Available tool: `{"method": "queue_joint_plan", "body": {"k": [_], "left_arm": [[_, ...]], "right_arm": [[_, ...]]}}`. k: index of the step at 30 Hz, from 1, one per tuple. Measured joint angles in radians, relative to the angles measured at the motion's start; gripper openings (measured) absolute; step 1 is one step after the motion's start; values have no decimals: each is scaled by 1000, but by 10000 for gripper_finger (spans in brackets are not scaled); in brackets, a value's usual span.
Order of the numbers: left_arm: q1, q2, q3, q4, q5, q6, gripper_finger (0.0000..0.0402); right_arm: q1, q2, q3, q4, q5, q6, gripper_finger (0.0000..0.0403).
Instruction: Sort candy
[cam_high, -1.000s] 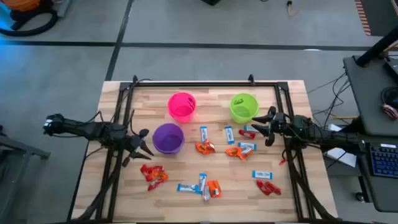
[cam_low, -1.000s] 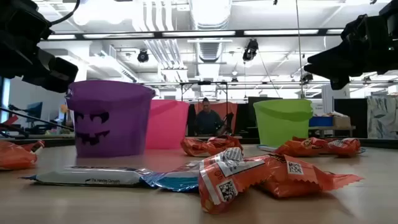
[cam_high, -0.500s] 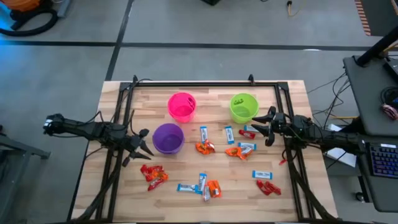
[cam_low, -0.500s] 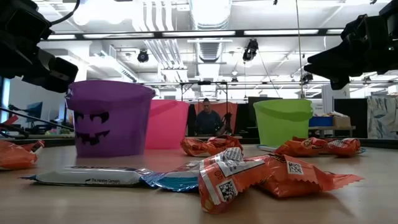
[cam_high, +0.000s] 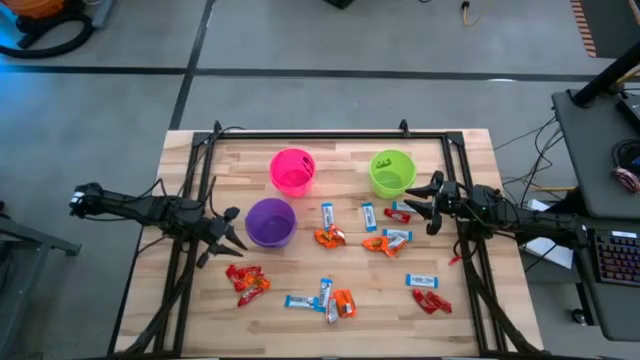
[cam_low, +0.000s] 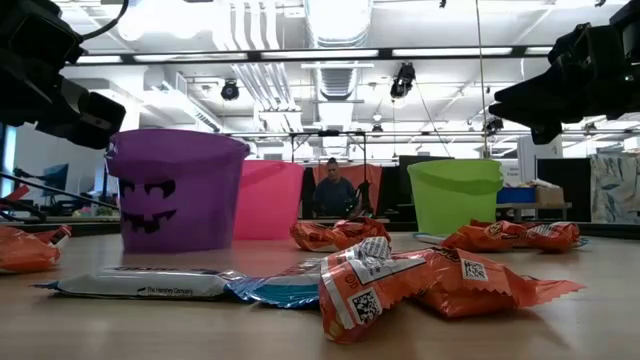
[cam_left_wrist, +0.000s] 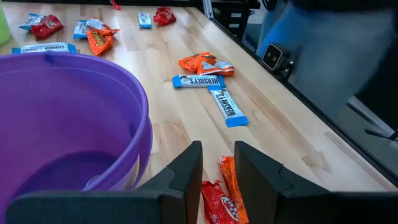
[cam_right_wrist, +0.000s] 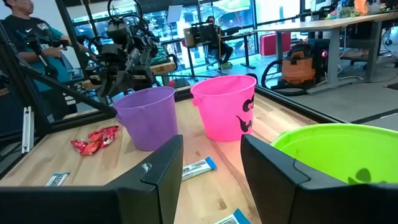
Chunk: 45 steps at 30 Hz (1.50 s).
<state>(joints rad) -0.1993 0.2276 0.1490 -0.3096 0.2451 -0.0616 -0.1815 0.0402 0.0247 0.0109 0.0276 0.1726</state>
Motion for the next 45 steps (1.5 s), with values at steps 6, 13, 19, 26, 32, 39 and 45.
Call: {"method": "queue_joint_plan", "body": {"k": [6,13,19,26,32,39,45], "left_arm": [[0,0,0,0,0,0,78],[2,0,0,14,-45,40,78],[2,17,-1,427,-181,102,78],[2,73,-1,1255,-181,83,78],[4,106,119,1029,-324,-270,77],[6,312,489,272,-446,-435,77],[7,486,735,-255,-427,-719,77]], "right_arm": [[0,0,0,0,0,0,155],[0,0,0,0,0,0,155],[0,0,0,20,17,-36,155],[-2,0,0,366,62,475,155],[-1,2,71,401,-31,675,155],[-2,64,393,-497,7,930,155],[-2,189,618,-1019,-8,1153,155]]}}
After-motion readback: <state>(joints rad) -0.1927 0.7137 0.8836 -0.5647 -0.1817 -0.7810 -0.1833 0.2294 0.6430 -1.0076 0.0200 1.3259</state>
